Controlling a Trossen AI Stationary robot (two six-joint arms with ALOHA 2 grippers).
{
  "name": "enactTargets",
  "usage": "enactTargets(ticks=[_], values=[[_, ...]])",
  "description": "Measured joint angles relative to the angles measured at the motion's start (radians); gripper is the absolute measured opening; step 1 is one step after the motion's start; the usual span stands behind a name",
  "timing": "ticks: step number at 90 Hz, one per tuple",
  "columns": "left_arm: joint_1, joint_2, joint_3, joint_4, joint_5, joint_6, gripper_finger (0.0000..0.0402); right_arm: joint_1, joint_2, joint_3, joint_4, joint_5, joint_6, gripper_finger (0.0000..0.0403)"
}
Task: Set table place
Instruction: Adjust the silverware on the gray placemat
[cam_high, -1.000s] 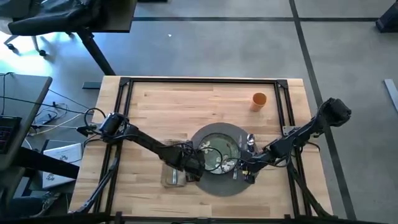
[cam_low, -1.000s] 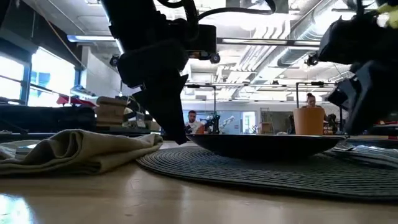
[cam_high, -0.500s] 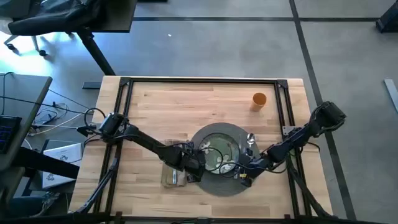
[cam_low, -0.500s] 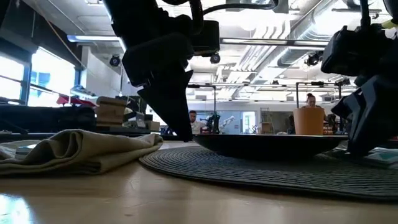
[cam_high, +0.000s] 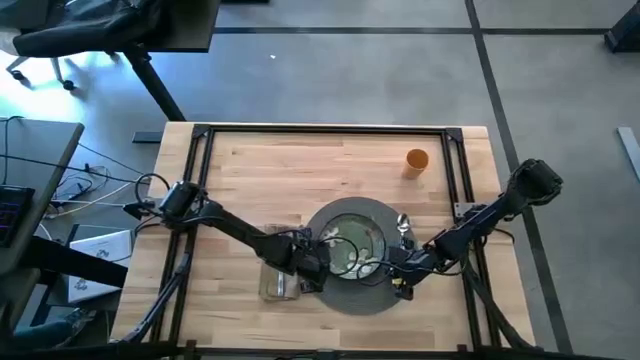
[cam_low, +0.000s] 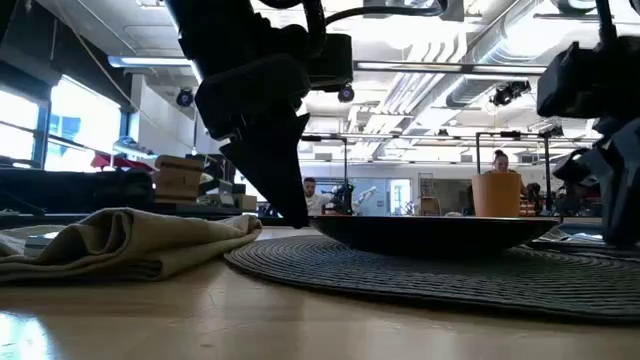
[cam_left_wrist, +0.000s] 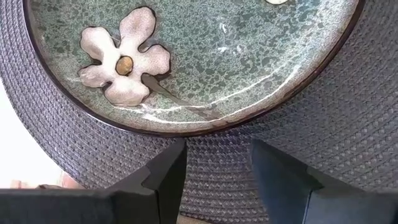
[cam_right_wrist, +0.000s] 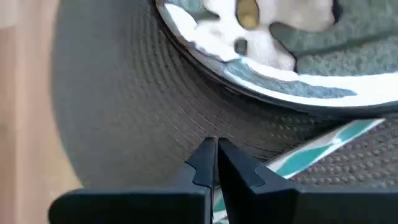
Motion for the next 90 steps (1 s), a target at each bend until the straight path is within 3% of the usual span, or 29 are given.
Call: enactTargets(ticks=[20, 45, 77, 90], values=[[0.000, 0.000, 0.000, 0.000, 0.004, 0.000, 0.0161, 0.000, -0.089, 0.000, -0.173, 0.044, 0.083, 0.0000], [0.000, 0.000, 0.000, 0.001, 0.005, 0.000, 0.0161, -0.023, -0.103, 0.000, -0.224, 0.054, 0.410, 0.0006], [0.000, 0.000, 0.000, 0.001, 0.006, -0.001, 0.0161, -0.084, -0.024, 0.000, -0.151, 0.001, 0.426, 0.0141], [0.000, 0.000, 0.000, 0.001, 0.003, -0.001, 0.0161, -0.102, 0.003, 0.003, -0.150, 0.001, 0.446, 0.0160]])
